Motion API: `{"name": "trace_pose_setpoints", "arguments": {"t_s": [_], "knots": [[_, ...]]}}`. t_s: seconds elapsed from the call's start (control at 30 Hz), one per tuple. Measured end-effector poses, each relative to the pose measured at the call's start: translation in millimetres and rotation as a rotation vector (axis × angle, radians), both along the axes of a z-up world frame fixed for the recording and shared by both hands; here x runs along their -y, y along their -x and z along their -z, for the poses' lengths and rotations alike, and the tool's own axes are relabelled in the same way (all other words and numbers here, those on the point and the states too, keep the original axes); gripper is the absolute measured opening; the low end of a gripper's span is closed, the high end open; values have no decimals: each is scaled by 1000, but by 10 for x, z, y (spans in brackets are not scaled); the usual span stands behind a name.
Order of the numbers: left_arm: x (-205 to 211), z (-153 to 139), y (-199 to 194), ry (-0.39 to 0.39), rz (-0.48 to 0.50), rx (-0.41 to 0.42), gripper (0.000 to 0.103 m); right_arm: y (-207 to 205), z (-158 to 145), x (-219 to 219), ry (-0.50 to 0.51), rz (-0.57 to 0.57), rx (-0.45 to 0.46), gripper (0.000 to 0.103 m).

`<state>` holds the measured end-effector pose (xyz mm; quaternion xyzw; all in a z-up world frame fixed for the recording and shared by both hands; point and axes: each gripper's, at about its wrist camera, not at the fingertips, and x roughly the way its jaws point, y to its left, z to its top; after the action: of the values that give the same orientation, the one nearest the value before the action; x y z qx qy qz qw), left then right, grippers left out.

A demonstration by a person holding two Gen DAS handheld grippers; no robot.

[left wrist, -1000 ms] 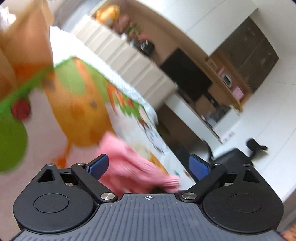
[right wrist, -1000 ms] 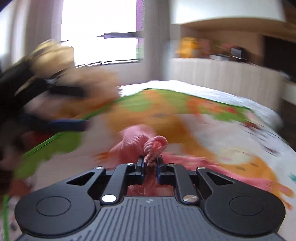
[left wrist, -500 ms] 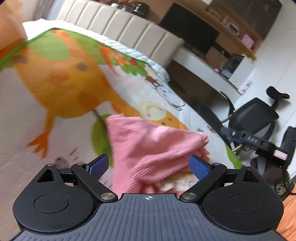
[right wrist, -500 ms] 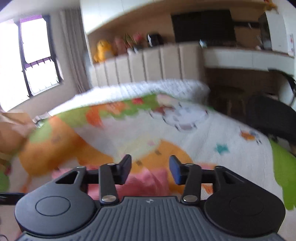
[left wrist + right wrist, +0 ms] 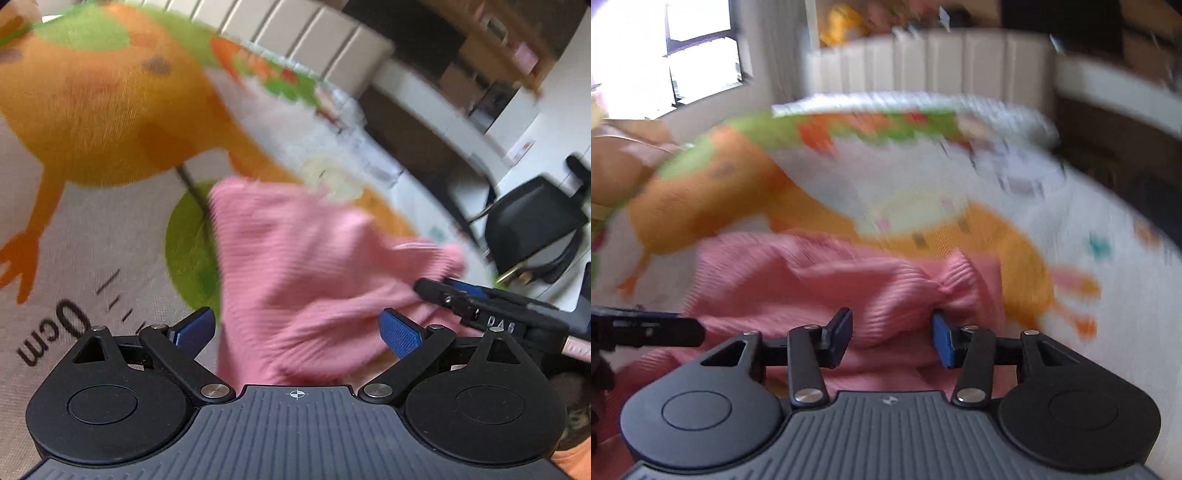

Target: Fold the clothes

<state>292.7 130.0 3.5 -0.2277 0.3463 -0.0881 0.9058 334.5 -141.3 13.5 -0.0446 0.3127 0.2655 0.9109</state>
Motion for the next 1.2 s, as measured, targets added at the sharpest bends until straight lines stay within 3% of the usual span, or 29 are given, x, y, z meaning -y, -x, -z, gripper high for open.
{"name": "trace_pose_setpoints", "arguments": {"t_s": [0.07,0.13,0.27,0.4,0.5,0.57,0.73,0.77,0.83,0.9,0.97,1.07,1.2], "knots": [[42,-114,48,-21,18,66,99,5,-92,21,-35,0,28,49],[149,-145,68,-95,44,73,99,-81,5,34,-27,30,-7,54],[336,-25,146,-239,82,9,99,-126,429,73,73,88,-84,55],[343,45,354,-278,136,-10,99,54,259,161,106,41,-65,57],[298,15,546,-288,142,-11,99,207,55,288,138,27,-67,60],[242,-13,673,-274,142,-11,99,273,-4,426,119,47,-125,61],[8,96,980,-177,130,-79,99,492,209,565,159,80,-274,60],[-36,146,1037,-160,125,-96,95,557,270,557,177,80,-280,52],[-72,178,1179,-185,101,-85,67,725,311,503,209,71,-231,41],[-105,173,1286,-200,82,-77,44,850,291,469,200,74,-231,22],[-154,172,1381,-174,75,-88,25,994,291,446,217,65,-225,16],[-165,174,1575,-168,81,-100,18,1292,308,477,245,41,-196,12],[-96,166,1957,-220,122,-89,17,1706,310,649,218,41,-186,10]]}}
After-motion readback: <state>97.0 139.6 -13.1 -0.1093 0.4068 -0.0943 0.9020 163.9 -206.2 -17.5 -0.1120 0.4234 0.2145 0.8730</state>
